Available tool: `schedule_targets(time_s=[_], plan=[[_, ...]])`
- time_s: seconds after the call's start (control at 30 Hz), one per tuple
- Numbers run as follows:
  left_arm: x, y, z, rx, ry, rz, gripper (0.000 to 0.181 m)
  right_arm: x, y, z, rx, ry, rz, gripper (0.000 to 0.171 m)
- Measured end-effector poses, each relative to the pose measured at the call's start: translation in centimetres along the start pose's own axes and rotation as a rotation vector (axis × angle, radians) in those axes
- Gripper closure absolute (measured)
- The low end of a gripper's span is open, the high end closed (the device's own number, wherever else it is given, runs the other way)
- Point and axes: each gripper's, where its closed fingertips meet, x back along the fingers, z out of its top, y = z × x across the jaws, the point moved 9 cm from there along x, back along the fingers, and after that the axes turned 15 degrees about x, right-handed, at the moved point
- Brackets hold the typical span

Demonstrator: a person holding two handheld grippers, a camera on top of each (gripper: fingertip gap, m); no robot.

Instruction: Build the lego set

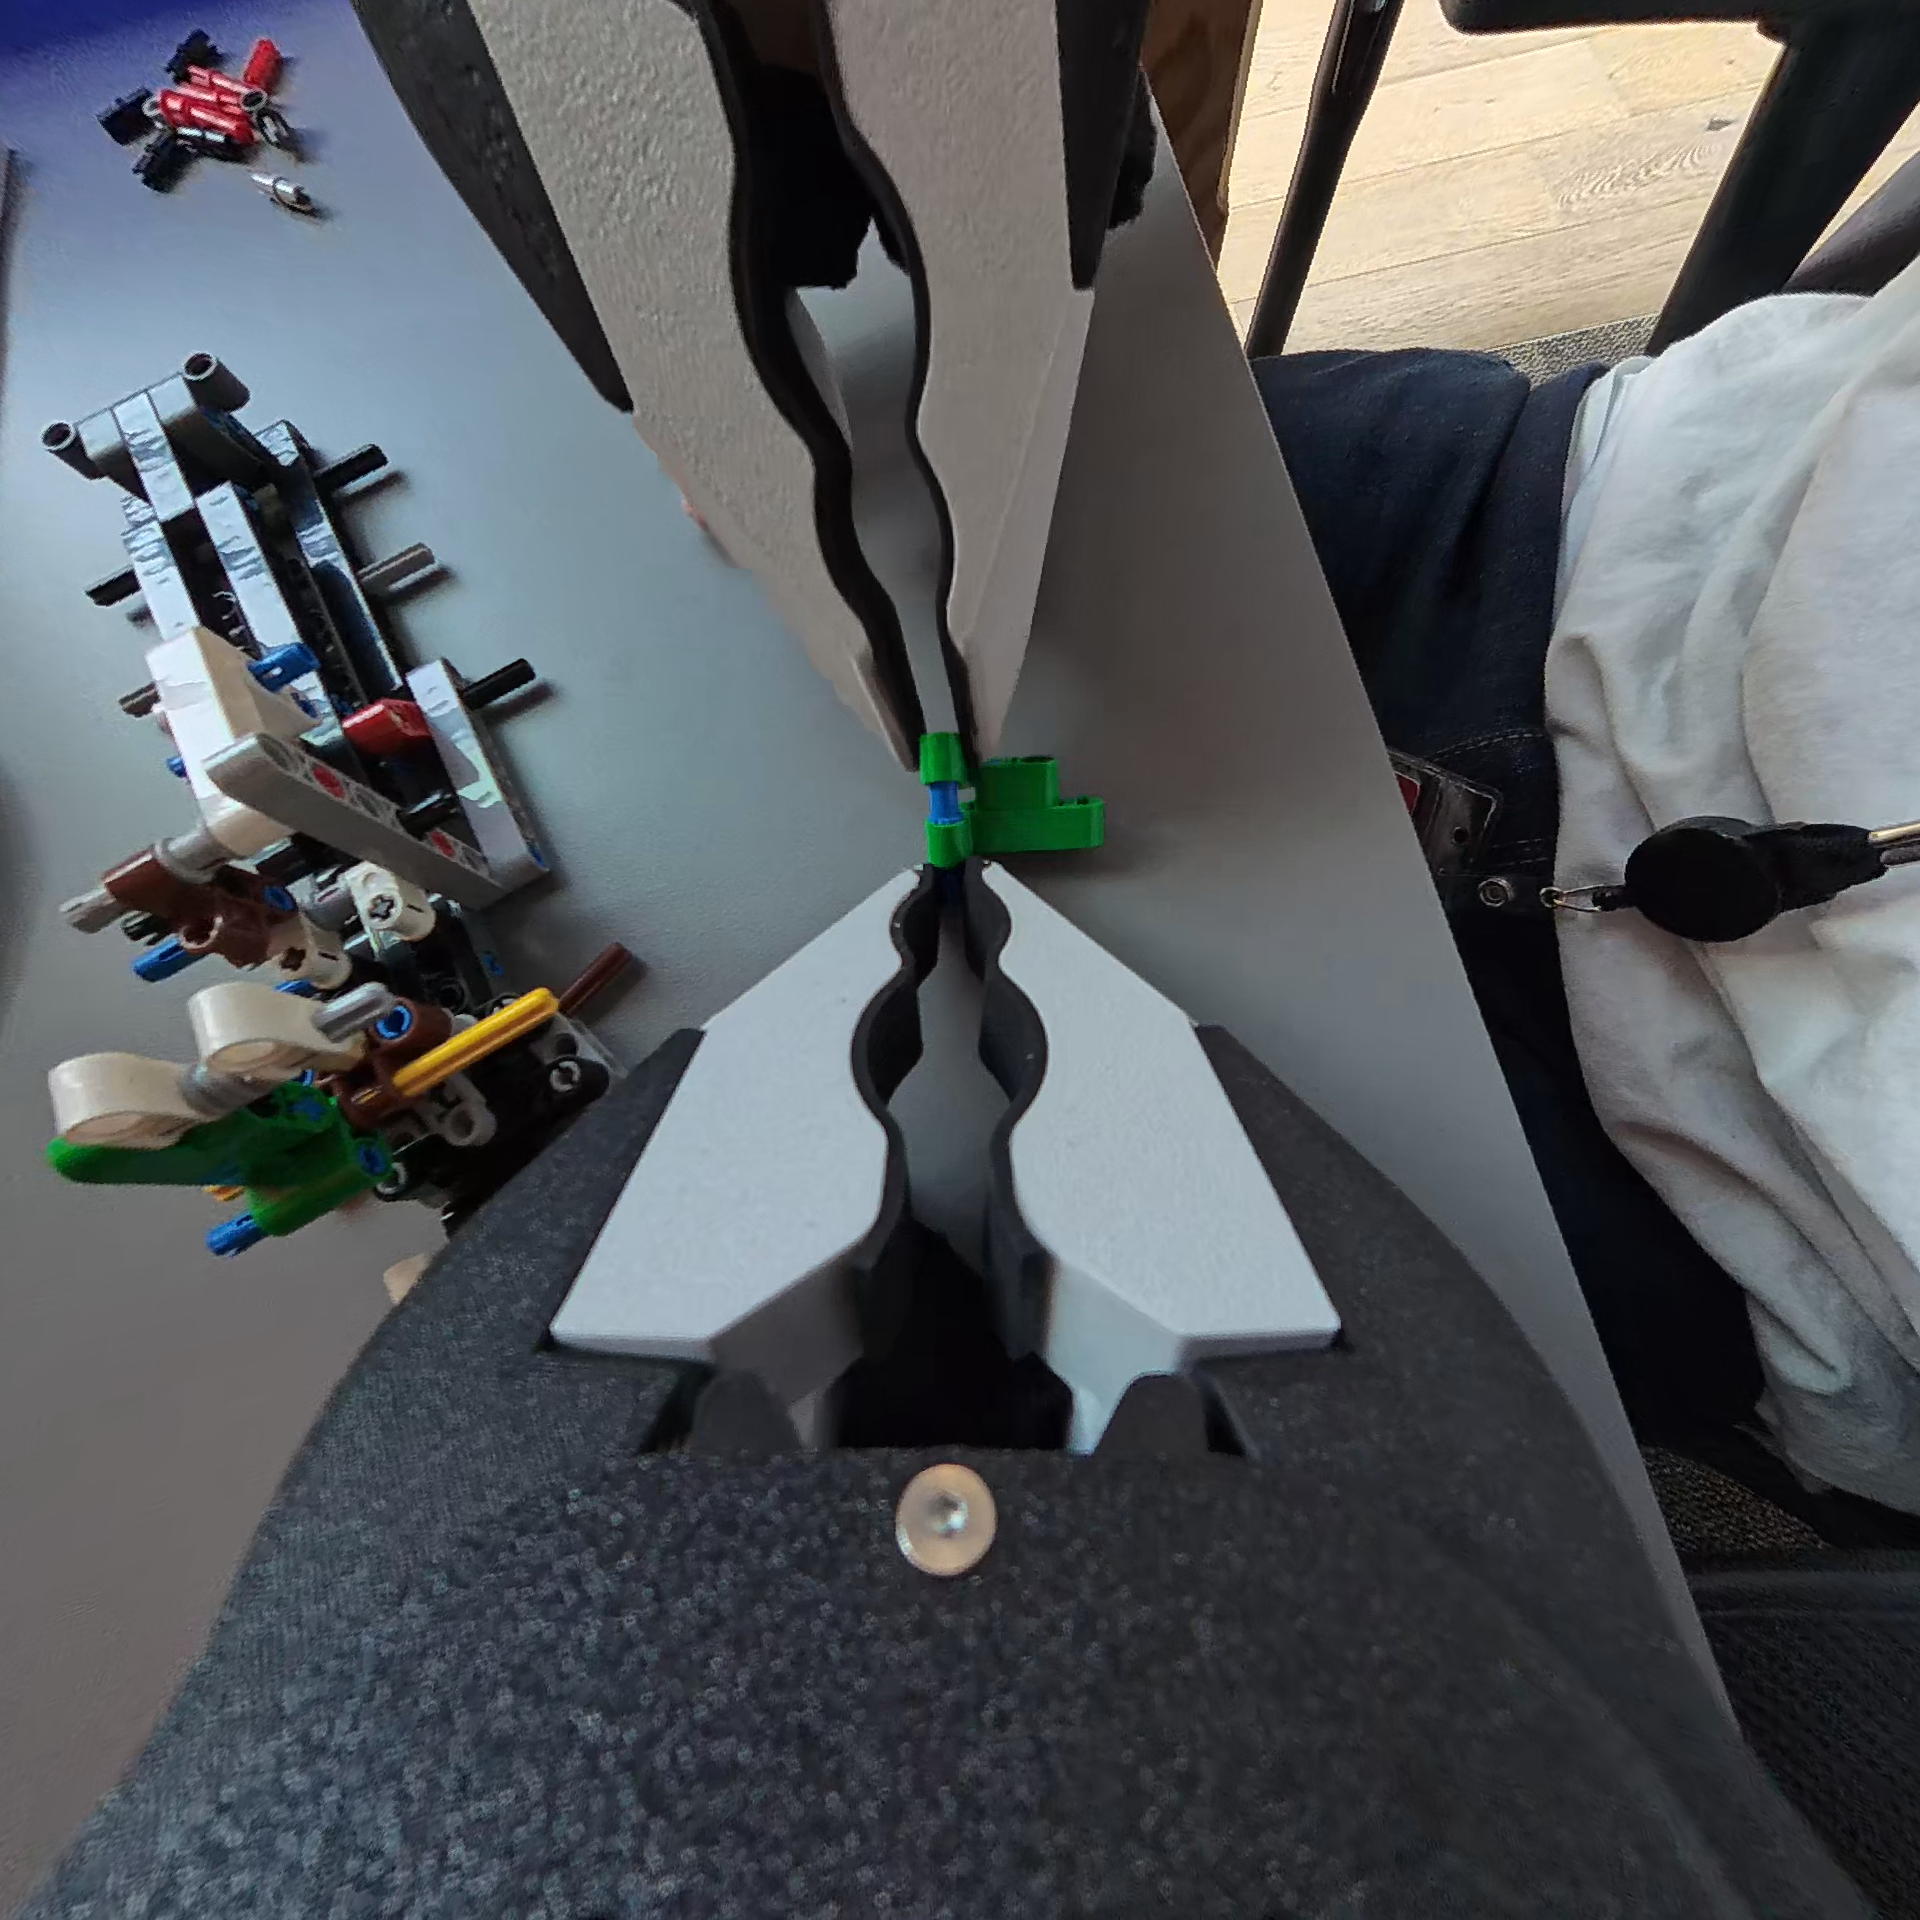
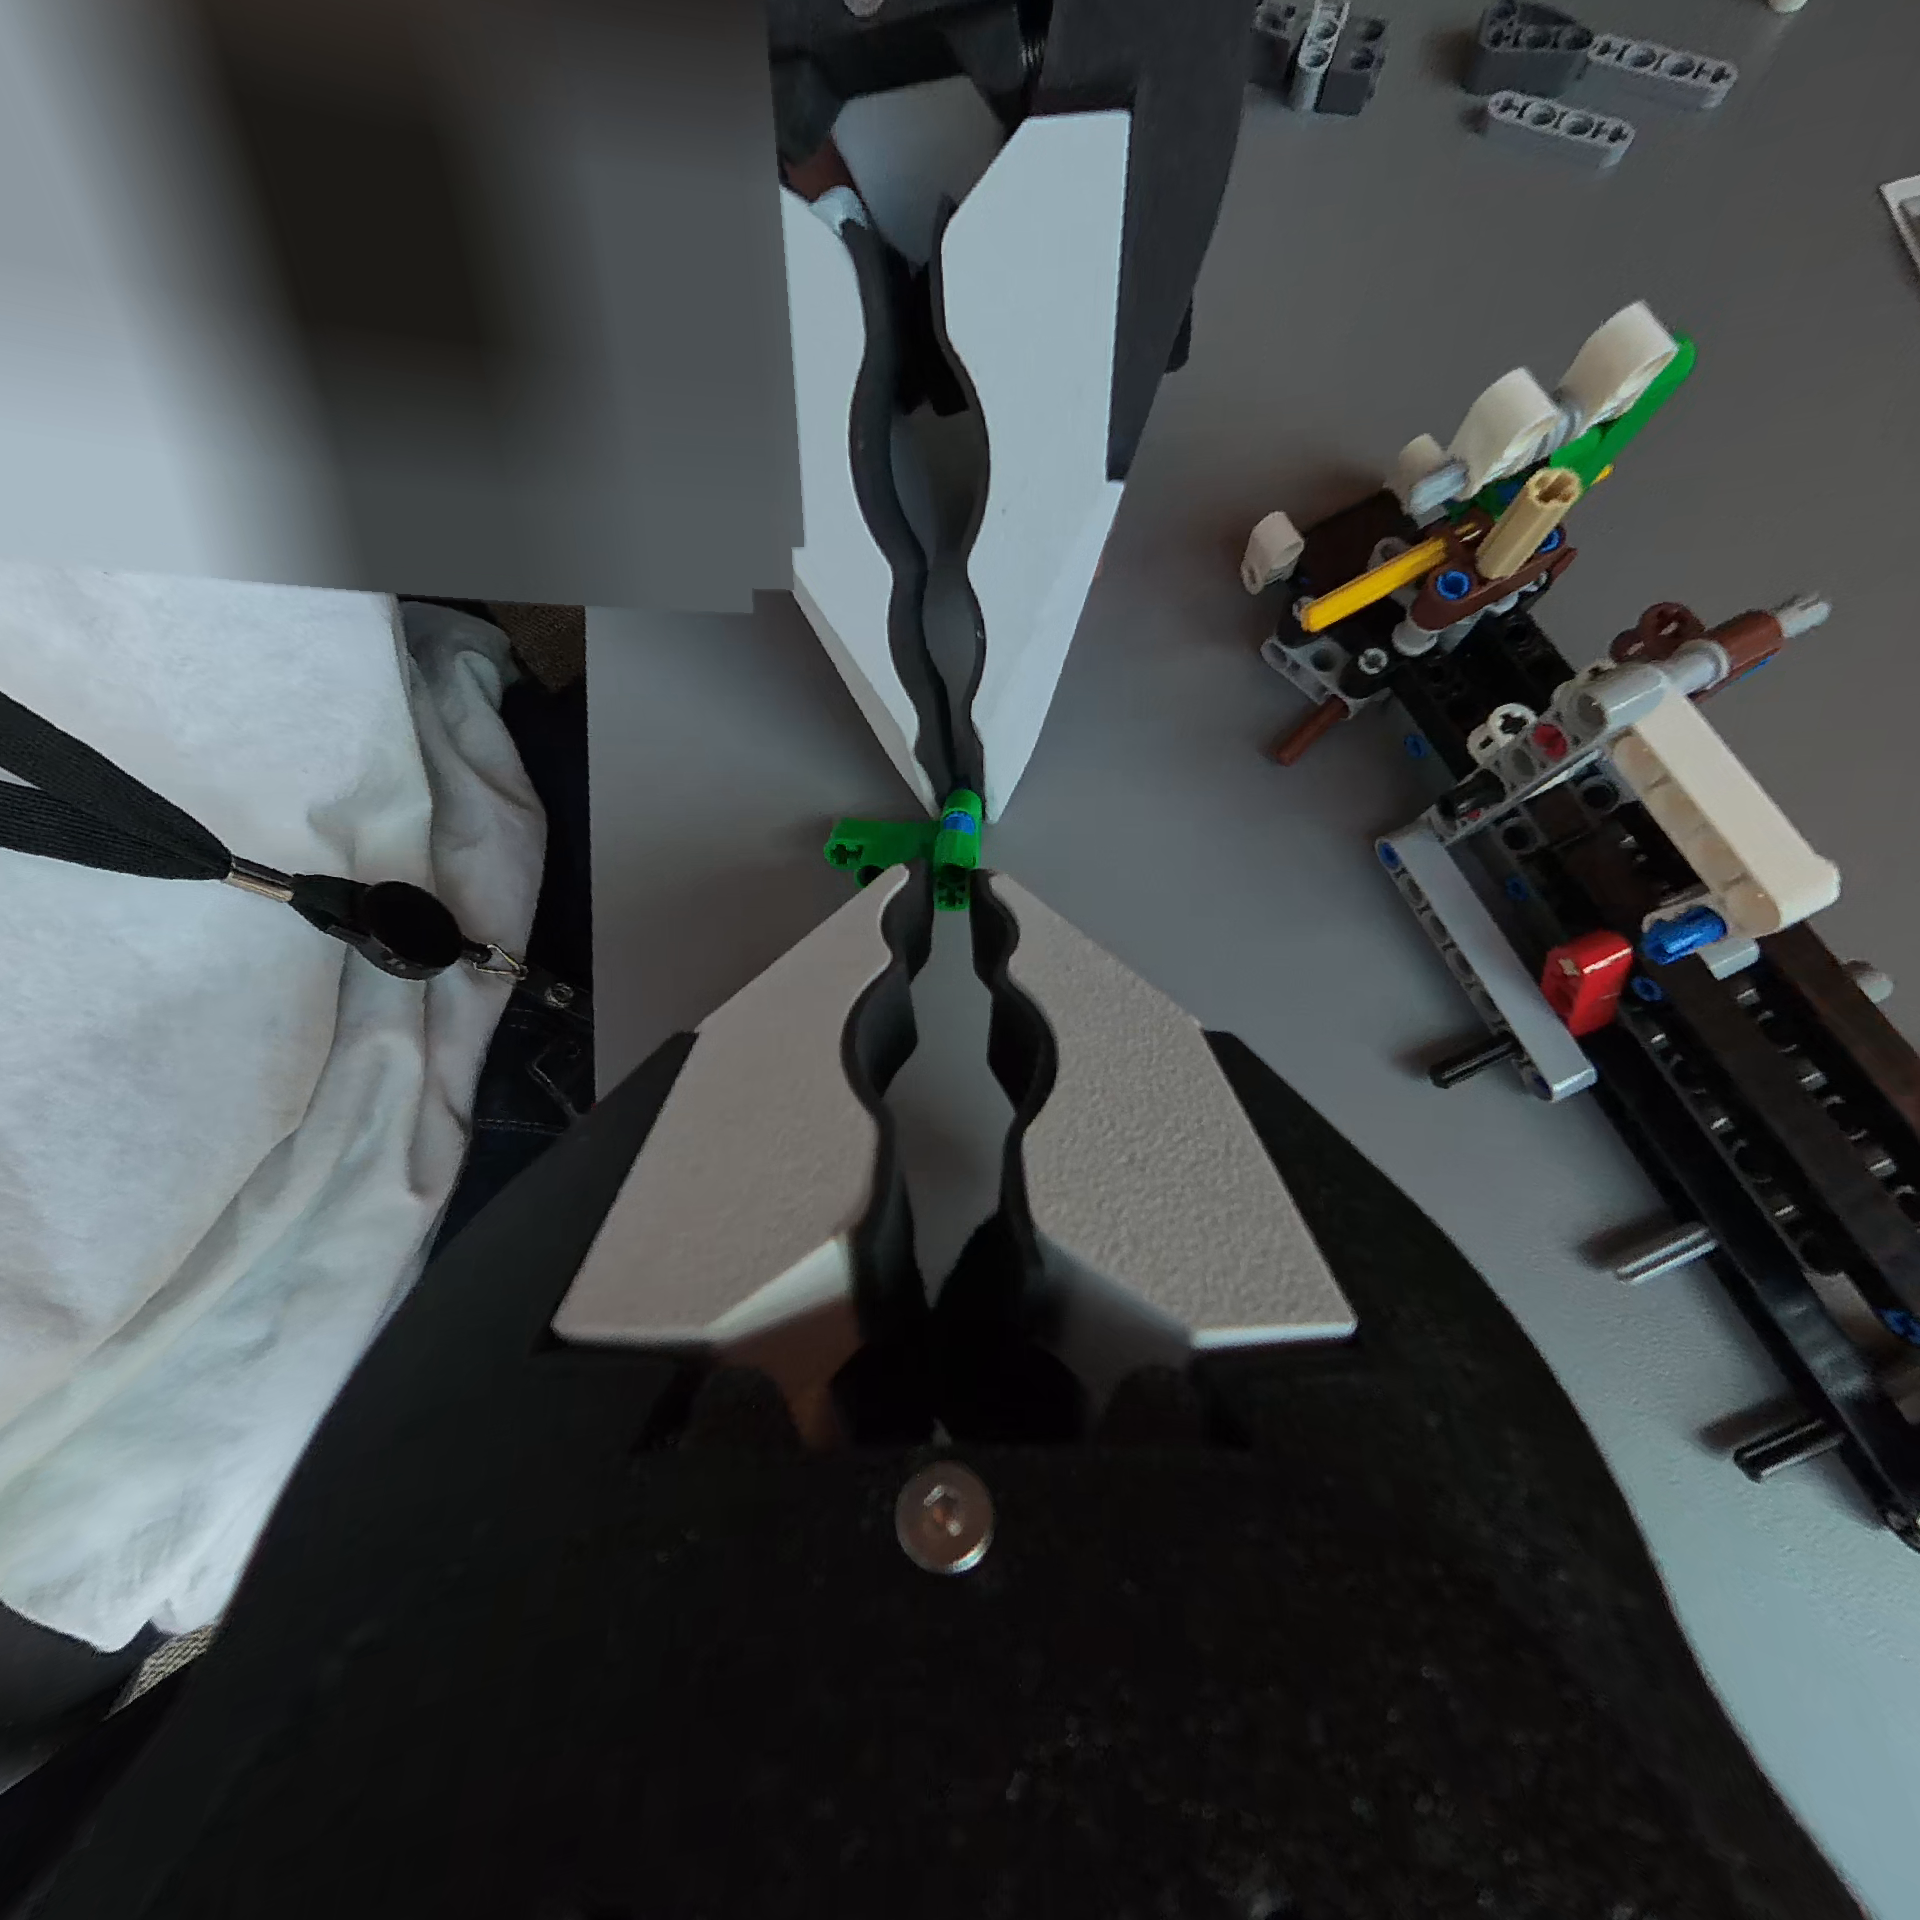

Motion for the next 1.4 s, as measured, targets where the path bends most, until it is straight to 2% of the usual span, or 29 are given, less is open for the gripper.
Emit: schedule_targets(time_s=[0.03,0.37,0.6,0.83,1.17,1.4], plan=[[0.0,0.0,0.0,0.0,-0.001,-0.002,0.18,0.0,0.1,0.1,-0.013,-0.002,0.009,0.165],[0.0,-0.1,0.0,0.018,-0.008,-0.038,0.179,0.0,0.8,0.6,-0.115,-0.041,0.124,0.166],[0.1,0.2,-0.1,-0.015,-0.005,-0.038,0.178,-0.2,1.2,1.1,-0.138,-0.141,0.187,0.166],[0.1,0.4,-0.1,-0.04,0.001,-0.026,0.178,-0.2,1.1,1.3,-0.139,-0.154,0.193,0.166],[0.2,-0.4,0.1,0.065,-0.018,-0.104,0.179,-0.3,1.4,1.4,-0.162,-0.19,0.22,0.166],[0.0,-0.4,0.2,0.076,-0.021,-0.089,0.179,-0.4,1.6,1.3,-0.174,-0.205,0.23,0.166]])
